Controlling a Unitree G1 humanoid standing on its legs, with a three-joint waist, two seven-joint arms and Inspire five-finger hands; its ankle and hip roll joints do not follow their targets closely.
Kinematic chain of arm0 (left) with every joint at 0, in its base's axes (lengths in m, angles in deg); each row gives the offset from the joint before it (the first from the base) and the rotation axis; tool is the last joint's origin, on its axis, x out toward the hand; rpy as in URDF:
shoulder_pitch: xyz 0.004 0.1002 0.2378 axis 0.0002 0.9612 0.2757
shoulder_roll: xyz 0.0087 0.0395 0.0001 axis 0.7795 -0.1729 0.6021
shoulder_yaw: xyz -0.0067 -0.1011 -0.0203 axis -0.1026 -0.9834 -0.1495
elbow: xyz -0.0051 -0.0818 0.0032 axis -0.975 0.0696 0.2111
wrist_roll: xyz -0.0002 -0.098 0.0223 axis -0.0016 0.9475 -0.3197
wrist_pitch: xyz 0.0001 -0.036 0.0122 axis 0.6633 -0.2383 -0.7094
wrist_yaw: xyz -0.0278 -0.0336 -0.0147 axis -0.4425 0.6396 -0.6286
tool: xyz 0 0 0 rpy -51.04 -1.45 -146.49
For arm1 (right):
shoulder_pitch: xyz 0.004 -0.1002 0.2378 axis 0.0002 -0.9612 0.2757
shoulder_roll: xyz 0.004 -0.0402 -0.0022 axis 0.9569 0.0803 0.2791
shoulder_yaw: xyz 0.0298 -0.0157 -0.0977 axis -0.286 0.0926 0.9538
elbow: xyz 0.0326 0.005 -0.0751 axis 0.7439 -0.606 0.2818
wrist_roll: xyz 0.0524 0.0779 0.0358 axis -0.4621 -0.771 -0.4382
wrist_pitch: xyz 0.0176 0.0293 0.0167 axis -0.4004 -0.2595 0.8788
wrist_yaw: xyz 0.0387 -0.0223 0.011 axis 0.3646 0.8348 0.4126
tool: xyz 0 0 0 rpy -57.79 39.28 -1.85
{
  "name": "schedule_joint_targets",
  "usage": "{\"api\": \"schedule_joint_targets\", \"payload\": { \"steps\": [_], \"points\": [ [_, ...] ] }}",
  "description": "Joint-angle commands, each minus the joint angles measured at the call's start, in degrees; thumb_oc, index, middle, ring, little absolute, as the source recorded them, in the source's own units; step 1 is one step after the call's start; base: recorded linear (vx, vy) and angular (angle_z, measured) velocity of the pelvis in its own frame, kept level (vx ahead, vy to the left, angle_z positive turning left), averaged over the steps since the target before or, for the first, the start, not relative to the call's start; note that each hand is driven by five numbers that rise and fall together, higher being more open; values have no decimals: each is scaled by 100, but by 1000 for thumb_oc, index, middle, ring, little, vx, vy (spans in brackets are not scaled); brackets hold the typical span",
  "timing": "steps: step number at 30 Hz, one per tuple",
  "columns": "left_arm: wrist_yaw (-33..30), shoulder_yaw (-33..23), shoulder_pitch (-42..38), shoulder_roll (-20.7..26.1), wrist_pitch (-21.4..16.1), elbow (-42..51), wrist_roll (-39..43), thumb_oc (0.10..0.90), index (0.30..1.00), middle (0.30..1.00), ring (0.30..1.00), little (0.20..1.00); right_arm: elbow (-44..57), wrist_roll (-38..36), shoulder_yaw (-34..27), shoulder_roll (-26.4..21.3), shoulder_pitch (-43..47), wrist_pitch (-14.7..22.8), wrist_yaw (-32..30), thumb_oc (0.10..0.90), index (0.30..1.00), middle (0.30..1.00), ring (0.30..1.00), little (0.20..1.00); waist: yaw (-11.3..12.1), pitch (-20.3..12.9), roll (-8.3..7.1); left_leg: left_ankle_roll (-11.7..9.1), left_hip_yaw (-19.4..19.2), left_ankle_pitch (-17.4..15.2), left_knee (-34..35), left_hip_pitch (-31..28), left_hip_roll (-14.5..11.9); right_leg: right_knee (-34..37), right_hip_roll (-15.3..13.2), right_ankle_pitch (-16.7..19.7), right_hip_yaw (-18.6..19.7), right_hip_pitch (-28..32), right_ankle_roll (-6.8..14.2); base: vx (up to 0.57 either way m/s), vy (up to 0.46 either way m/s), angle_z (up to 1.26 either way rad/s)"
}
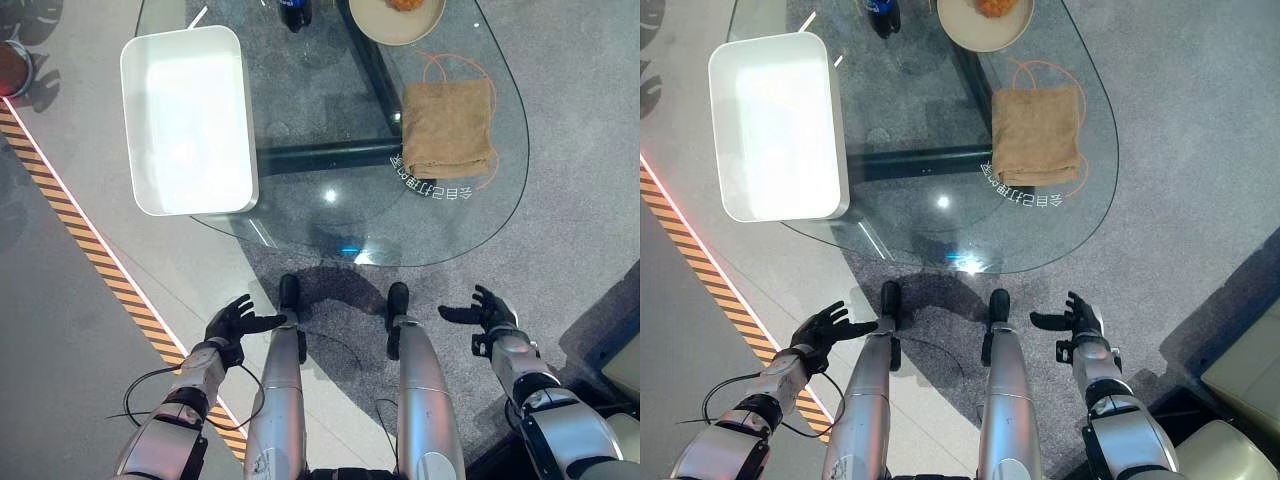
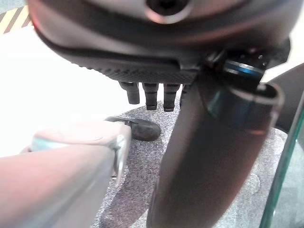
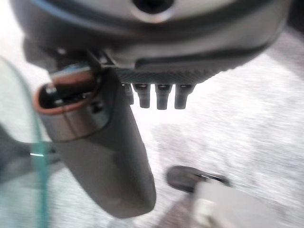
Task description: Wipe the table with a cloth and put it in the basket.
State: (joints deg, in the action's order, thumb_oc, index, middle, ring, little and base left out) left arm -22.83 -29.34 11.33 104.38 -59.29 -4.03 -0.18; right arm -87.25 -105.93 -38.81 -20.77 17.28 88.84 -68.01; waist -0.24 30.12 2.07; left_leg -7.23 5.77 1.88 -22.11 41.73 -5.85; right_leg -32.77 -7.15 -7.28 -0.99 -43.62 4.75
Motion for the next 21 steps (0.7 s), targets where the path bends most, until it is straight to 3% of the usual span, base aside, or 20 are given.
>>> {"api": "schedule_joint_targets", "payload": {
  "steps": [1,7,21],
  "points": [
    [-20,-29,142,405,-114,-40,186,800,900,900,900,900,313,-219,-112,-669,46,374,-463,800,900,900,900,900,14,-95,-154,501,-280,-194,-365,314,653,440,535,388,-246,-73,-293,0,0,0],
    [-13,57,129,441,-240,-48,311,800,900,900,900,900,511,-419,-118,-1135,600,511,-922,800,900,900,900,900,73,-53,-166,487,-288,-218,-390,398,646,457,504,399,-298,-124,-294,0,0,0],
    [48,272,180,413,-388,-68,744,800,900,900,900,900,767,-245,243,-2065,2173,414,-2393,800,900,900,900,900,179,-33,-67,471,-294,-150,-125,454,619,632,423,427,-424,-189,-283,2,10,0]
  ]
}}
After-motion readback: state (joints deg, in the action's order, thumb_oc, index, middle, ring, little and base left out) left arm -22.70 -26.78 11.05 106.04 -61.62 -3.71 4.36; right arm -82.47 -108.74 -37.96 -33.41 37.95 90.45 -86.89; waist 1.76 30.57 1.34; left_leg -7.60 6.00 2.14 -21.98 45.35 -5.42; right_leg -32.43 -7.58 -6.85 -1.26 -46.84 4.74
